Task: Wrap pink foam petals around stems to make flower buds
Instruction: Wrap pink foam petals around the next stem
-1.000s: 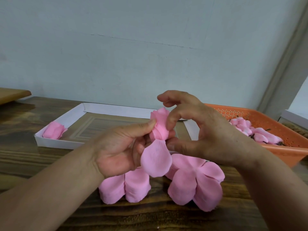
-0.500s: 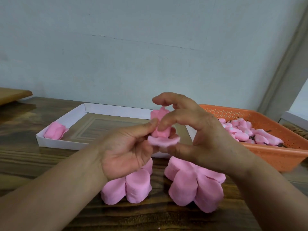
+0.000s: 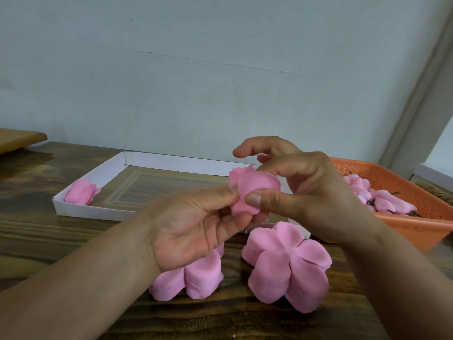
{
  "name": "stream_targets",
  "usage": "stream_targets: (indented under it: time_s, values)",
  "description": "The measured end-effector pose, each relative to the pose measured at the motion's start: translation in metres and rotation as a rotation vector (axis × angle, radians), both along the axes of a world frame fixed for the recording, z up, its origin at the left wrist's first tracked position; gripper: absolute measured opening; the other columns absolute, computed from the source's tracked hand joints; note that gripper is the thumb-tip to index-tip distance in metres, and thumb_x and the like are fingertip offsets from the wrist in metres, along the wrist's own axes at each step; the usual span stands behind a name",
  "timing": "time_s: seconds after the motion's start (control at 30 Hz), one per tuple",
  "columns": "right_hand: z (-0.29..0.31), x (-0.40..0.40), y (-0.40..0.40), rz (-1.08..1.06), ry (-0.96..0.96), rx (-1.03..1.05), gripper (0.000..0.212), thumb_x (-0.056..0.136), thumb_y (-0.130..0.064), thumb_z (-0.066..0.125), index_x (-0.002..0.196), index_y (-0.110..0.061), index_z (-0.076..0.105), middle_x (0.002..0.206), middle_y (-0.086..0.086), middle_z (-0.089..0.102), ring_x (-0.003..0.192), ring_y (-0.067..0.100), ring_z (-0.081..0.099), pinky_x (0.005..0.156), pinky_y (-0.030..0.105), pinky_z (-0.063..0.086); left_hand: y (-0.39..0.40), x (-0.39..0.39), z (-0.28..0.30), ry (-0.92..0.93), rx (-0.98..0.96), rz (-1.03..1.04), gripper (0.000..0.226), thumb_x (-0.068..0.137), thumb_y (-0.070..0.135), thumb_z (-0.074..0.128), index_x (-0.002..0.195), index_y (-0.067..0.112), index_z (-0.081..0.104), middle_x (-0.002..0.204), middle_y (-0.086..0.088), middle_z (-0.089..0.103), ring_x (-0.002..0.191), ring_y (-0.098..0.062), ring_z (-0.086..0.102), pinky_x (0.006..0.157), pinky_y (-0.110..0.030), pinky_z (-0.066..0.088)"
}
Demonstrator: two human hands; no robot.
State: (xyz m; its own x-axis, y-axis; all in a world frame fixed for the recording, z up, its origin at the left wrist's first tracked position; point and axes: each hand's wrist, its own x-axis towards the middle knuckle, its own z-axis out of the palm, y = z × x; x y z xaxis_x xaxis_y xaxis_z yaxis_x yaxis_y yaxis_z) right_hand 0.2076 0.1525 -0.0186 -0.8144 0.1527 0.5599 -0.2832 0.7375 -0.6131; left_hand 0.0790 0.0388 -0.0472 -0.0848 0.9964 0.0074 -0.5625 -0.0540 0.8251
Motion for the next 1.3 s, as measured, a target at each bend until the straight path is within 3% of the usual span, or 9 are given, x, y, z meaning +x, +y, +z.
stream_targets:
  time_s: [0.1,0.2,0.37,0.63,0.87,0.97,1.1,1.2,1.3]
  values:
    - [0.001,0.003,0.002,0.080,-0.046,-0.072,0.009,0.072,-0.008,0.070,0.080,-0.010,0.073,0.117,-0.001,0.060,0.106,0.010,0.060,0.085,0.021,0.045,0.000,-0.002,-0.001,0.025,-0.035,0.003,0.033,0.072,0.011,0.050,0.103,0.006,0.059,0.079,-0.003,0.065,0.069,-0.010,0.065,0.053,-0.014,0.052]
    - [0.000,0.001,0.004,0.062,-0.054,-0.082,0.015,0.072,-0.009,0.070,0.087,-0.011,0.072,0.117,-0.001,0.061,0.109,0.012,0.059,0.090,0.029,0.043,0.001,-0.003,-0.002,0.052,-0.065,-0.021,0.027,0.079,0.009,0.048,0.104,0.006,0.057,0.084,-0.005,0.062,0.076,-0.012,0.061,0.054,-0.015,0.053]
    - [-0.005,-0.002,0.008,-0.020,0.007,-0.153,0.007,0.068,-0.011,0.072,0.068,-0.017,0.071,0.110,-0.005,0.066,0.108,0.013,0.060,0.101,0.046,0.040,0.001,-0.005,-0.003,0.054,-0.064,-0.033,0.037,0.070,0.012,0.052,0.106,0.004,0.058,0.087,-0.006,0.065,0.079,-0.014,0.064,0.058,-0.017,0.054]
    - [-0.009,-0.006,0.012,-0.074,0.034,-0.097,0.006,0.073,-0.010,0.067,0.071,-0.016,0.065,0.105,-0.004,0.065,0.103,0.011,0.060,0.095,0.036,0.042,0.001,-0.006,-0.004,0.015,-0.073,-0.030,0.041,0.072,0.013,0.056,0.110,-0.001,0.063,0.094,-0.010,0.068,0.083,-0.019,0.068,0.062,-0.022,0.057]
    - [-0.009,-0.006,0.013,-0.095,0.014,-0.053,0.006,0.073,-0.011,0.066,0.070,-0.014,0.061,0.105,-0.005,0.063,0.101,0.008,0.059,0.092,0.028,0.041,-0.002,-0.008,0.003,-0.070,-0.067,-0.051,0.043,0.064,0.012,0.057,0.101,-0.004,0.071,0.098,-0.020,0.069,0.089,-0.030,0.067,0.070,-0.032,0.061]
    - [-0.008,-0.005,0.013,-0.100,0.026,-0.061,0.006,0.073,-0.011,0.066,0.070,-0.014,0.061,0.104,-0.005,0.063,0.102,0.009,0.059,0.093,0.030,0.041,-0.001,-0.006,0.002,-0.065,-0.057,-0.045,0.041,0.066,0.009,0.051,0.098,-0.006,0.072,0.097,-0.022,0.069,0.088,-0.030,0.068,0.068,-0.031,0.061]
    - [-0.008,-0.005,0.013,-0.120,0.029,-0.045,0.005,0.073,-0.012,0.066,0.070,-0.011,0.062,0.105,-0.005,0.063,0.103,0.009,0.059,0.095,0.031,0.041,-0.001,-0.003,-0.001,-0.023,-0.048,-0.017,0.024,0.071,0.005,0.063,0.090,-0.003,0.075,0.093,-0.021,0.070,0.082,-0.027,0.071,0.063,-0.027,0.059]
    - [-0.009,-0.006,0.012,-0.122,0.047,-0.034,0.005,0.074,-0.011,0.065,0.071,-0.012,0.062,0.105,-0.005,0.063,0.104,0.010,0.058,0.096,0.032,0.041,-0.001,-0.004,-0.002,-0.023,-0.068,-0.005,0.026,0.068,0.010,0.064,0.088,-0.001,0.076,0.090,-0.019,0.071,0.078,-0.026,0.072,0.059,-0.024,0.058]
    - [-0.008,-0.005,0.010,-0.108,0.066,0.026,0.018,0.075,-0.009,0.065,0.088,-0.022,0.062,0.114,-0.003,0.060,0.114,0.011,0.054,0.098,0.035,0.040,-0.002,-0.004,-0.002,-0.048,-0.084,-0.019,0.030,0.068,0.009,0.063,0.092,-0.003,0.075,0.092,-0.020,0.070,0.077,-0.026,0.071,0.059,-0.024,0.059]
